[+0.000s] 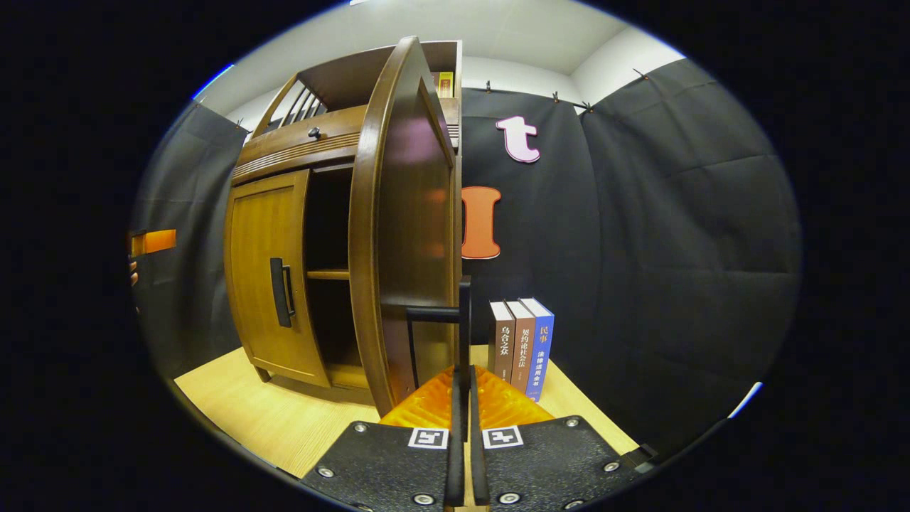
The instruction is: Open the right door of the double-door shoe cabinet with the right hand, and open the left door with the left hand.
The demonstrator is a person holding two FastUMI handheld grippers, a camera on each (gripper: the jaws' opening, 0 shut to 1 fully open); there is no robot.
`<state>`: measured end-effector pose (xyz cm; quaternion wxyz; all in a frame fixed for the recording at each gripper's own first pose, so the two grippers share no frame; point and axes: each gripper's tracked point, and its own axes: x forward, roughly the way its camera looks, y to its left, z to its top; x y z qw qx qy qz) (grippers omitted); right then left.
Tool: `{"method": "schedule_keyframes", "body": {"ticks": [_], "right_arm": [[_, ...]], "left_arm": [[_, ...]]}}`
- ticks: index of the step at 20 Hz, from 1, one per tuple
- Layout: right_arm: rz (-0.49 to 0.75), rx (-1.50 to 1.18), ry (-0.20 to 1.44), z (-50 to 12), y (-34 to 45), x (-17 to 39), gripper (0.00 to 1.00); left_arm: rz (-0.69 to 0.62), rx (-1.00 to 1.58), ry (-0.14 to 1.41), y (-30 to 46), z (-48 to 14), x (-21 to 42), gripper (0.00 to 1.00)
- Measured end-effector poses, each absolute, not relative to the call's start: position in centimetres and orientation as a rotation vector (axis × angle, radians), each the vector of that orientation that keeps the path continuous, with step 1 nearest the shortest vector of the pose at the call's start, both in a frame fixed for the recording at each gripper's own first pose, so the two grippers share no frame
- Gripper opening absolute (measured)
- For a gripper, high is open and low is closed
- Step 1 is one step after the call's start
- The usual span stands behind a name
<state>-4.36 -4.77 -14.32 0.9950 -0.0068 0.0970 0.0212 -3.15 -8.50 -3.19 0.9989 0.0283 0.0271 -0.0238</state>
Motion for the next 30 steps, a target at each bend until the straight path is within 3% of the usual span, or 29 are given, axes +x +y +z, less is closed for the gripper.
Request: {"method": "schedule_keyframes", "body": {"ticks": [1,2,17,18,19,20,30], "right_arm": [[0.043,-0.004,0.194,-14.3,-5.0,-4.4,0.14],[0.043,0.003,0.196,-14.3,-5.1,-4.4,0.04],[0.003,0.02,0.198,-14.9,-9.3,-5.6,0.04],[0.0,0.028,0.198,-15.0,-9.7,-5.7,0.15],[-0.005,0.039,0.2,-15.1,-10.1,-5.7,0.15],[-0.013,0.046,0.201,-15.1,-10.6,-5.7,0.04],[-0.062,0.03,0.188,-15.2,-12.8,-6.4,0.02]], "left_arm": [[-0.047,0.058,0.053,-8.6,-3.1,-3.1,0.95],[-0.045,0.058,0.053,-8.6,-3.2,-3.1,0.95],[-0.079,0.044,0.07,-11.6,-4.4,-1.3,0.95],[-0.079,0.047,0.069,-11.9,-4.7,-1.0,0.95],[-0.081,0.05,0.066,-12.1,-4.8,-0.5,0.95],[-0.081,0.053,0.069,-12.3,-5.1,-0.1,0.95],[-0.129,-0.005,0.146,-15.6,-9.9,5.1,0.96]]}}
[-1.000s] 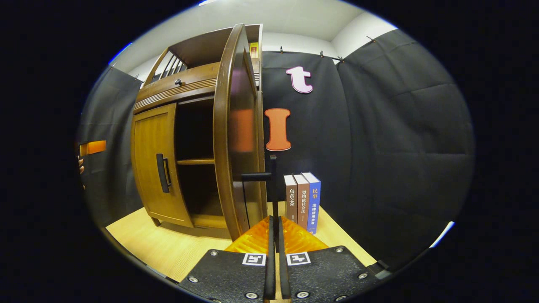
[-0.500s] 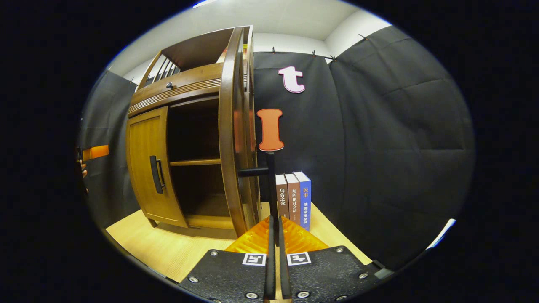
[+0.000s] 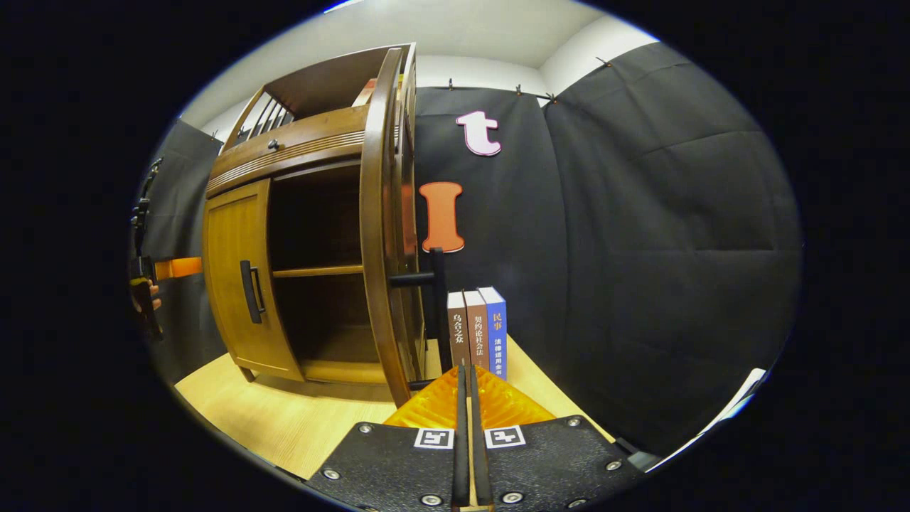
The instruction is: Open the right door of the double-door shoe cabinet with the right hand, and open the left door with the left hand.
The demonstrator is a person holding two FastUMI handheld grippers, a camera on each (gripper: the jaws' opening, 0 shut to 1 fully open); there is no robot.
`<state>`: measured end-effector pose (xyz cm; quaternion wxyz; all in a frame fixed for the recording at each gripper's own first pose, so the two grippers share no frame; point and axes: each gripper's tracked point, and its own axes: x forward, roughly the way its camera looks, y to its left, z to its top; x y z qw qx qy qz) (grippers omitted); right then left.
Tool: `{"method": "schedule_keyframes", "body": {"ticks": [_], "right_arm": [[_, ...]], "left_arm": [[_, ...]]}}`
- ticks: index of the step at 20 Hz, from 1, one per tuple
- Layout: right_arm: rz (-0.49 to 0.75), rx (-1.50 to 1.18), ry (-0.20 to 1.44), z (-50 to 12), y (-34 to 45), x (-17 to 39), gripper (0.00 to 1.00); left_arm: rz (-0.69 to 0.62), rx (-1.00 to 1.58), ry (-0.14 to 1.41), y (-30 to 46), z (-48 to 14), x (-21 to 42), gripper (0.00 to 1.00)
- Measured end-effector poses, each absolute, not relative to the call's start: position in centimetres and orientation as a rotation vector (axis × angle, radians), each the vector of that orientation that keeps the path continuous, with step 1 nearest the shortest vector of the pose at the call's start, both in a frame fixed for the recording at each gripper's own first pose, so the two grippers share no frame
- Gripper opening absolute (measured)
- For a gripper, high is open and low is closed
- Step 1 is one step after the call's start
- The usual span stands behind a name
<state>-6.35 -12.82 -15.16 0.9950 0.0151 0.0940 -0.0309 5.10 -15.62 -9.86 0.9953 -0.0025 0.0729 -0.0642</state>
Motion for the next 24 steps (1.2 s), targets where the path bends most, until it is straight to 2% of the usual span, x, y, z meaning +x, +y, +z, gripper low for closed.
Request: {"method": "schedule_keyframes", "body": {"ticks": [2,3,4,6,7,8,10,12,13,14,18,20,23,24], "right_arm": [[-0.081,0.021,0.176,-14.6,-13.6,-6.6,0.02],[-0.086,0.011,0.175,-14.5,-13.8,-6.8,0.17],[-0.093,0.0,0.174,-14.3,-14.0,-6.9,0.04],[-0.101,-0.013,0.169,-13.8,-14.3,-7.2,0.07],[-0.105,-0.017,0.167,-13.6,-14.4,-7.3,0.0],[-0.112,-0.02,0.162,-13.3,-14.6,-7.5,0.16],[-0.124,-0.015,0.152,-12.9,-15.0,-7.6,0.24],[-0.137,-0.012,0.147,-12.7,-15.4,-7.8,0.31],[-0.142,-0.015,0.144,-12.6,-15.5,-7.9,0.23],[-0.145,-0.017,0.142,-12.5,-15.6,-7.9,0.52],[-0.151,-0.008,0.107,-11.6,-15.9,-8.3,0.87],[-0.165,-0.017,0.093,-11.2,-16.2,-8.3,0.96],[-0.175,-0.028,0.081,-10.9,-16.4,-8.4,1.0],[-0.174,-0.029,0.078,-10.8,-16.3,-8.4,1.0]], "left_arm": [[-0.133,-0.011,0.153,-16.1,-10.9,5.9,0.95],[-0.133,-0.008,0.155,-16.3,-11.3,6.5,0.99],[-0.131,0.004,0.154,-16.5,-11.8,7.2,0.97],[-0.117,0.029,0.142,-16.8,-12.6,8.5,0.98],[-0.122,0.031,0.146,-17.2,-12.8,8.9,0.99],[-0.133,0.027,0.151,-17.9,-13.2,9.4,0.97],[-0.148,0.015,0.162,-18.9,-13.8,10.3,0.97],[-0.15,0.019,0.172,-19.3,-14.4,11.0,0.97],[-0.148,0.023,0.174,-19.4,-14.6,11.5,0.97],[-0.149,0.023,0.173,-19.8,-14.9,12.1,0.96],[-0.157,-0.002,0.188,-20.1,-16.2,13.9,0.98],[-0.151,-0.008,0.223,-19.9,-17.7,15.0,0.94],[-0.158,-0.042,0.263,-20.2,-19.2,15.8,0.91],[-0.152,-0.045,0.271,-20.2,-19.7,16.0,0.87]]}}
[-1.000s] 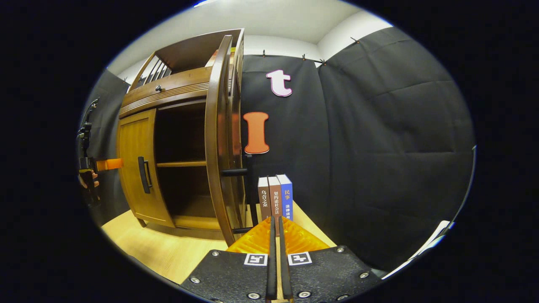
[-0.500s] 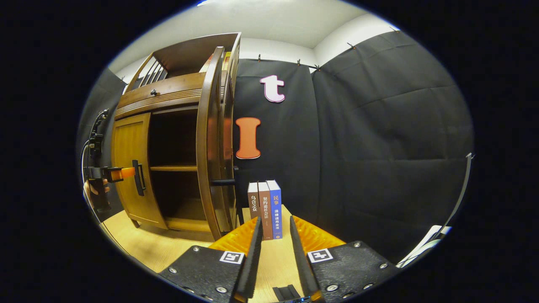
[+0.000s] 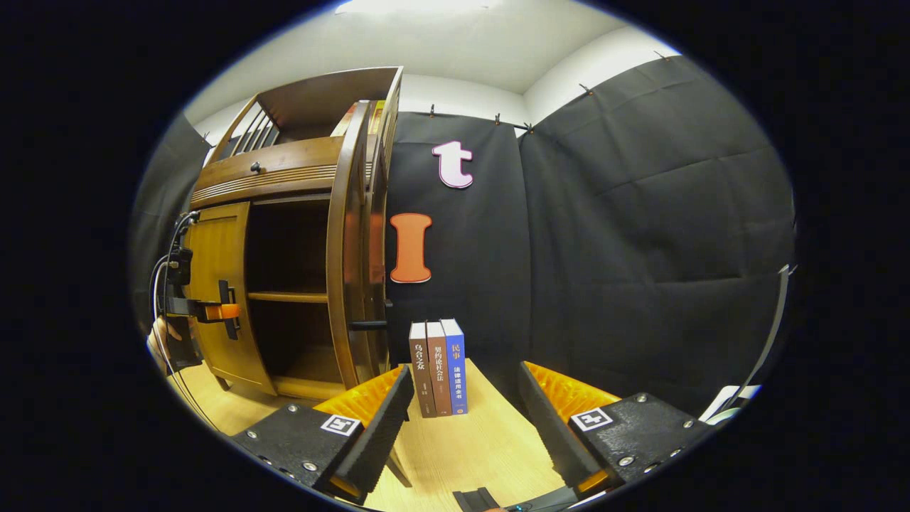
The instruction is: Open the right door of the double-door shoe cabinet with the right hand, and open the left door with the left hand.
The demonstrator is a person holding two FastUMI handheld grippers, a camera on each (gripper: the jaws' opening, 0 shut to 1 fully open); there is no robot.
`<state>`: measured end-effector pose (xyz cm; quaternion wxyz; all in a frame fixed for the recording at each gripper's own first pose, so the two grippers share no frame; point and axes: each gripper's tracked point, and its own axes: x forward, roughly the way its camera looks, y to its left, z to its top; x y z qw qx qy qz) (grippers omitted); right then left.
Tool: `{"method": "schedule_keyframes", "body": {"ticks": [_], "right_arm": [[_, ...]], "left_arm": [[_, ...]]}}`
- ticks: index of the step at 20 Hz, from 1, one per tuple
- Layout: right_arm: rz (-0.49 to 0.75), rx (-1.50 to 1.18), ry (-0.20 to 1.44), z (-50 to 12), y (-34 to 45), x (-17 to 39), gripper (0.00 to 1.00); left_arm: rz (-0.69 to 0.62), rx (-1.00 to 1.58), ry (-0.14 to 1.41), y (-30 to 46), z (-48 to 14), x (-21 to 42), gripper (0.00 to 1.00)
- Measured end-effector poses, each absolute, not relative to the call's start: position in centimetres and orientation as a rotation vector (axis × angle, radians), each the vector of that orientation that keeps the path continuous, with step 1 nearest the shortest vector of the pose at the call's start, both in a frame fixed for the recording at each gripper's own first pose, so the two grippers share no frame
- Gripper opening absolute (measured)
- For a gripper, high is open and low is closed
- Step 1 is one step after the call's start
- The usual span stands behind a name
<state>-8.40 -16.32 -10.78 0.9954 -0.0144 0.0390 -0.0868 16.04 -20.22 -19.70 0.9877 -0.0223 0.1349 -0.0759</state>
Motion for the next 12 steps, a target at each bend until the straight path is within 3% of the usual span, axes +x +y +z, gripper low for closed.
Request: {"method": "schedule_keyframes", "body": {"ticks": [4,9,12], "right_arm": [[-0.173,-0.034,0.075,-10.6,-16.0,-8.5,1.0],[-0.177,-0.032,0.077,-10.6,-15.7,-8.5,1.0],[-0.184,-0.036,0.079,-10.4,-15.7,-8.9,1.0]], "left_arm": [[-0.135,-0.002,0.254,-19.6,-20.4,16.4,0.74],[-0.162,0.008,0.245,-20.8,-20.0,16.2,0.41],[-0.166,0.029,0.246,-20.8,-20.1,16.1,0.39]]}}
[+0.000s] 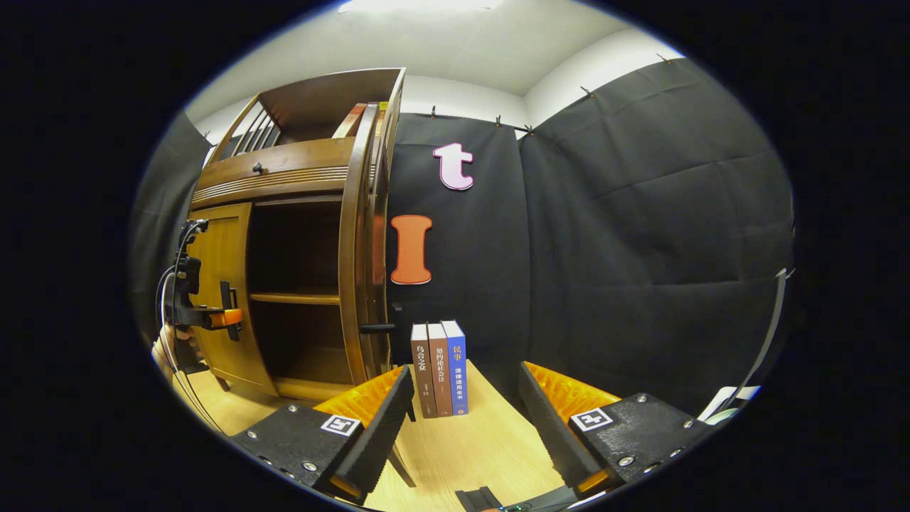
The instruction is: Open the right door of the double-door shoe cabinet with the right hand, and open the left door with the left hand.
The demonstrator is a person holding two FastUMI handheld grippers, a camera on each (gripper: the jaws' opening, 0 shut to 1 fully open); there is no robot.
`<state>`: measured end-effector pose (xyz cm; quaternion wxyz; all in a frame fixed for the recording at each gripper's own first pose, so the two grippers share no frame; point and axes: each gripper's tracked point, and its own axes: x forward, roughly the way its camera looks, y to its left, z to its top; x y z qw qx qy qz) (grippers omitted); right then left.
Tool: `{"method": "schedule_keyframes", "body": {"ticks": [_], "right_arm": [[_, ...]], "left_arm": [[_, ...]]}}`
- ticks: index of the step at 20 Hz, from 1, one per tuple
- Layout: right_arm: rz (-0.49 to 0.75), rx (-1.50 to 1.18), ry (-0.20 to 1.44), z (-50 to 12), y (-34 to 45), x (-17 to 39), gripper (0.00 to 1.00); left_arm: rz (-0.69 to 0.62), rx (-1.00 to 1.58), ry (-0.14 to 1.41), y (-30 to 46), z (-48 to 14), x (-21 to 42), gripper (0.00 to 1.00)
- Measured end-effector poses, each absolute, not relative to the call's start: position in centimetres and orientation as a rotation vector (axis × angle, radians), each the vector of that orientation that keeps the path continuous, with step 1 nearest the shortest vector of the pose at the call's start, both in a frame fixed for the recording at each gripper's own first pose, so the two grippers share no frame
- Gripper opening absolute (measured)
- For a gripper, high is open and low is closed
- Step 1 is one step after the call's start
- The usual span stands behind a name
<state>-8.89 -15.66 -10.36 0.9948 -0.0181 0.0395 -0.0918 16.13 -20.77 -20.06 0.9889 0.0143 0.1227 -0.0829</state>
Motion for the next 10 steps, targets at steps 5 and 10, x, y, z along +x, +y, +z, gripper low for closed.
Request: {"method": "schedule_keyframes", "body": {"ticks": [5,10], "right_arm": [[-0.184,-0.029,0.082,-10.1,-15.1,-9.0,1.0],[-0.178,-0.036,0.086,-9.6,-14.0,-9.2,0.92]], "left_arm": [[-0.19,0.026,0.227,-20.4,-19.6,14.2,0.33],[-0.241,0.025,0.227,-19.6,-19.0,11.7,0.31]]}}
